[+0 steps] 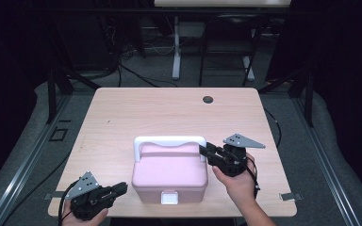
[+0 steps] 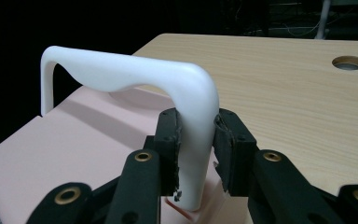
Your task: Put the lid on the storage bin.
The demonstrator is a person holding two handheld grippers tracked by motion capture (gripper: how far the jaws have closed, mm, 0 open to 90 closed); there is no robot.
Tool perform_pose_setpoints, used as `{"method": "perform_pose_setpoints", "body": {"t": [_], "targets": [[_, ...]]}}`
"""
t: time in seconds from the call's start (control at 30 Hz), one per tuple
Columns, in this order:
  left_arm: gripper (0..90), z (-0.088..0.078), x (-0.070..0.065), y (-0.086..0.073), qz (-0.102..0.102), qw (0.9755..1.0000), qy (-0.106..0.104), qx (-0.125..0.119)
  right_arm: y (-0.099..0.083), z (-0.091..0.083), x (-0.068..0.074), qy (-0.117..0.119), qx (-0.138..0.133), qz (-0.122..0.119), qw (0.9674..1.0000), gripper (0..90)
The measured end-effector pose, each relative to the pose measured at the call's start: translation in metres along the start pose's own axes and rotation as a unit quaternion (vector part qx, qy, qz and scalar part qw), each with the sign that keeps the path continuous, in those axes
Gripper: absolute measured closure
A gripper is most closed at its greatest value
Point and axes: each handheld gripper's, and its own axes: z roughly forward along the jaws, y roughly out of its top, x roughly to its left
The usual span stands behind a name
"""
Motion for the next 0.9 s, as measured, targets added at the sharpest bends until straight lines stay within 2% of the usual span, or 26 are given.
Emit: {"method": "perform_pose_setpoints", "body": {"t": [0.17,0.3,0.53,0.73,0.9], "targets": [[82.2,0.001,0.001,-0.001,0.002,1.0,0.002,0.003,-0.001,-0.002,-0.001,-0.003,-0.011,0.002,0.9999,65.9],[80.3,0.001,0.003,-0.001,-0.006,1.0,0.003,0.005,-0.001,-0.007,-0.004,-0.004,-0.013,0.009,0.9999,66.2],[77.1,0.001,0.007,-0.001,-0.019,0.9998,0.007,0.004,-0.004,-0.021,-0.008,-0.013,-0.02,-0.003,0.9997,65.6],[75.1,-0.002,0.012,0.001,-0.023,0.9996,0.014,0.001,-0.007,-0.033,-0.01,-0.024,-0.024,-0.014,0.9993,65.6],[74.1,-0.003,0.016,0.004,-0.025,0.9995,0.02,-0.002,-0.011,-0.039,-0.014,-0.027,-0.028,-0.008,0.9992,65.4]]}}
